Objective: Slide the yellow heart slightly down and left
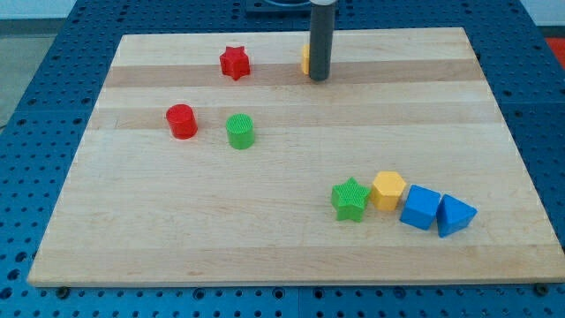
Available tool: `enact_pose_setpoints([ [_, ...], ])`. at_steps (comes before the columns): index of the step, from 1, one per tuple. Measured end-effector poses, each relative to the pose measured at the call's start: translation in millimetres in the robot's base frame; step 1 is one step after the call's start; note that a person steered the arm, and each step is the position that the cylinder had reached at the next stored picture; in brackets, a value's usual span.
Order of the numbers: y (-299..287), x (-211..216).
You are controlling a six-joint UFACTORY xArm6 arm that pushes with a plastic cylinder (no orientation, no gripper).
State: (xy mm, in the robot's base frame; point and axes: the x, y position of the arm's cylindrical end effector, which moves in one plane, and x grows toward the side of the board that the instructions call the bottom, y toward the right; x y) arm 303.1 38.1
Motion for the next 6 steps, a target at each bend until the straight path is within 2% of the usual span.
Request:
enact_pose_setpoints([
  [1, 74.6, 16.9],
  [2, 62.9, -70.1],
  [3, -9.6, -92.2],
  [4, -13.0, -23.1],
  [5, 24.7, 7.0],
  [6, -2.1, 25.0],
])
